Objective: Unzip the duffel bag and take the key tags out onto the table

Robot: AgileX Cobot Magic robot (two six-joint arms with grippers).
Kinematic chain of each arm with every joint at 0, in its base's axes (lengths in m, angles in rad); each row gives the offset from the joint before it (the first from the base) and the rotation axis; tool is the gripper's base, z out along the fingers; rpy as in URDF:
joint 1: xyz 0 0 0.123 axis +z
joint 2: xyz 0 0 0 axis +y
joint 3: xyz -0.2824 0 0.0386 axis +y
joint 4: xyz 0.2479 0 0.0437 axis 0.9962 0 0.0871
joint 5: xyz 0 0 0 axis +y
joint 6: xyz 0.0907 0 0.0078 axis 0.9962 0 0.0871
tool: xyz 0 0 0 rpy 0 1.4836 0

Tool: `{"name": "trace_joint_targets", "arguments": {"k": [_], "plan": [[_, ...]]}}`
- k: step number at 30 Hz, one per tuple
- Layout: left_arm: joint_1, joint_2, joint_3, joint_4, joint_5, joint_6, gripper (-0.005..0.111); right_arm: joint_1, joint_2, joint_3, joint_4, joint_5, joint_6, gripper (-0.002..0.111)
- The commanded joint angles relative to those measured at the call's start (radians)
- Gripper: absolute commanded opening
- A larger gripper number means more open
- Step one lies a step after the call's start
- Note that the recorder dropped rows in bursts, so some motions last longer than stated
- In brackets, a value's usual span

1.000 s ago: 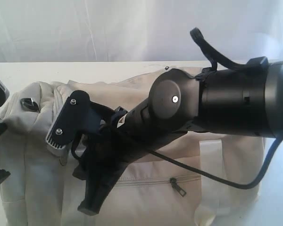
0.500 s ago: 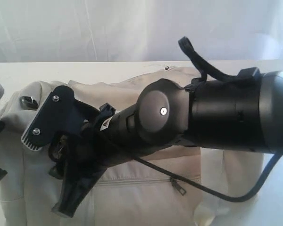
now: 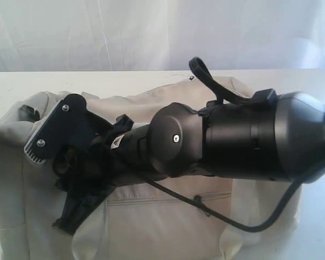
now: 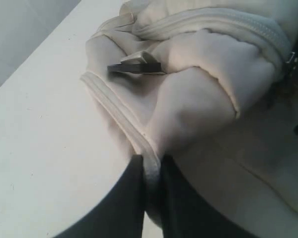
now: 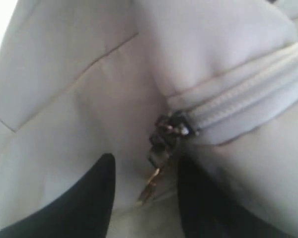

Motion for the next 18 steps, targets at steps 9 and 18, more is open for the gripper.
{"name": "trace_joint_targets", "arguments": {"k": [9, 18], "plan": [[0.001, -0.024, -0.004, 0.056, 0.028, -0.003, 0.000, 0.000, -0.004, 0.004, 0.001, 0.026, 0.018, 0.005], [0.001, -0.024, -0.004, 0.056, 0.028, -0.003, 0.000, 0.000, -0.068, 0.004, -0.001, 0.105, 0.023, 0.000]]}}
